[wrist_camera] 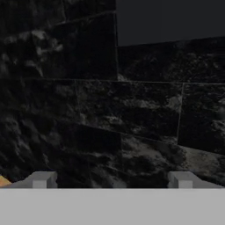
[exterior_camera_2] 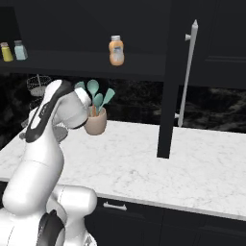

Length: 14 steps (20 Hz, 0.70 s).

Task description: Put the shaker and condiment bottle from the counter next to their counterparts in the cabinet.

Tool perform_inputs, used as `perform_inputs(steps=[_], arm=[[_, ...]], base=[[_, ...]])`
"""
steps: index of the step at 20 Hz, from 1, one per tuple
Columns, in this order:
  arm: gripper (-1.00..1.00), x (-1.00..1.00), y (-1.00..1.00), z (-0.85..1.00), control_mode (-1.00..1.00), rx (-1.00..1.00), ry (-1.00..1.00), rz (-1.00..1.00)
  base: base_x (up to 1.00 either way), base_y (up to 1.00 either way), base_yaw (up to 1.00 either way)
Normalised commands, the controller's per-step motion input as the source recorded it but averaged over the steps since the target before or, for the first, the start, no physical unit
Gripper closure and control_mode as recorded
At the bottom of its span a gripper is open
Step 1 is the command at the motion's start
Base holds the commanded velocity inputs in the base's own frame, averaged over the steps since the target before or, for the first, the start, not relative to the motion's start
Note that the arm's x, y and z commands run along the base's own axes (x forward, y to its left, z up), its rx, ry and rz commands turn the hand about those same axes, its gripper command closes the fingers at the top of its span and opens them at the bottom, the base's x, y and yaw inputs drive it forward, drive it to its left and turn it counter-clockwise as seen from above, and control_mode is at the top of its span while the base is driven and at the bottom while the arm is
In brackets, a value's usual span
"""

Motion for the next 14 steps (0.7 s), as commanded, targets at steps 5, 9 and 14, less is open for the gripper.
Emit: perform_inputs(steps=[5, 9, 14], arm=[[-1.0, -0.05, 0.0, -0.75, -1.0, -0.04, -0.14, -0.19], [-1.0, 0.18, -0.09, -0.75, -1.0, -0.01, -0.02, -0.04], [-1.0, 0.42, -0.13, -0.02, -1.0, 0.08, 0.0, 0.02]], base=[[0.0, 0.0, 0.0], [0.0, 0.0, 0.0], [0.0, 0.0, 0.0]])
